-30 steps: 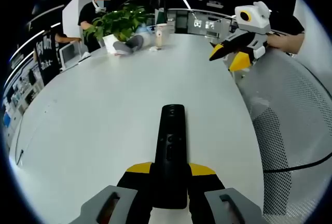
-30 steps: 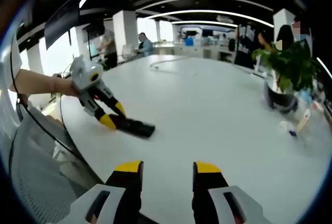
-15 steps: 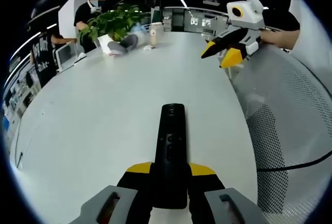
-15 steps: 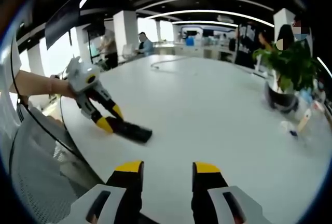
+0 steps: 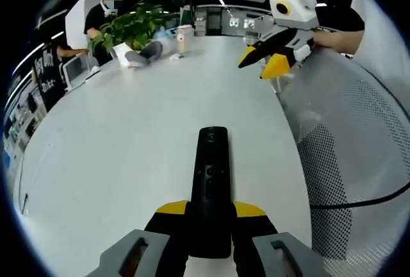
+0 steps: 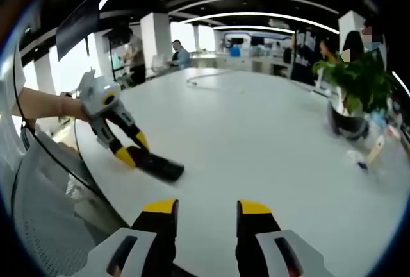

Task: Press the specified remote control buttons in sequence, fully releasing each button before pressing the next.

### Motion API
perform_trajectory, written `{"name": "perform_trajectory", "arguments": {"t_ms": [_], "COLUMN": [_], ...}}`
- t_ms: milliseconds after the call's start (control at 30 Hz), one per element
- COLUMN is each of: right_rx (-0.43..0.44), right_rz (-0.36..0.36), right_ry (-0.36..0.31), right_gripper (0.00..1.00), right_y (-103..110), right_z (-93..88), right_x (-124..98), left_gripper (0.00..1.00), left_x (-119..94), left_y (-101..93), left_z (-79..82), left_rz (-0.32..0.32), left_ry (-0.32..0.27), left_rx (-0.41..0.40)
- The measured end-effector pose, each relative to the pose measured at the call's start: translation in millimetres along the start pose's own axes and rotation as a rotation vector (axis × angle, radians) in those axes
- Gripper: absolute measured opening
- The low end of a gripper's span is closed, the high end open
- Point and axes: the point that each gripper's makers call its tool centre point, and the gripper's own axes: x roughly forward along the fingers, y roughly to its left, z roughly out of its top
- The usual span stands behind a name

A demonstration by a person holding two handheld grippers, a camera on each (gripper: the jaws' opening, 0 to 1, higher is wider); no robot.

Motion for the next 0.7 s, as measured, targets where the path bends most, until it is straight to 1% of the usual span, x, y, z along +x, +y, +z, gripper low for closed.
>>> {"name": "perform_trajectory", "arguments": {"t_ms": [700], "right_rx": [-0.007], "right_rz": [-0.001], "right_ry": [0.003], "right_gripper": [0.33], "right_y": [-0.2], "right_z": [-0.6], "right_x": [0.1], "left_gripper": [0.24], "left_x": [-1.4], "left_y": [-15.6], "left_z": [-1.0], "left_rz": [-0.012], "left_ry": [0.010], "left_rx": [0.016]}}
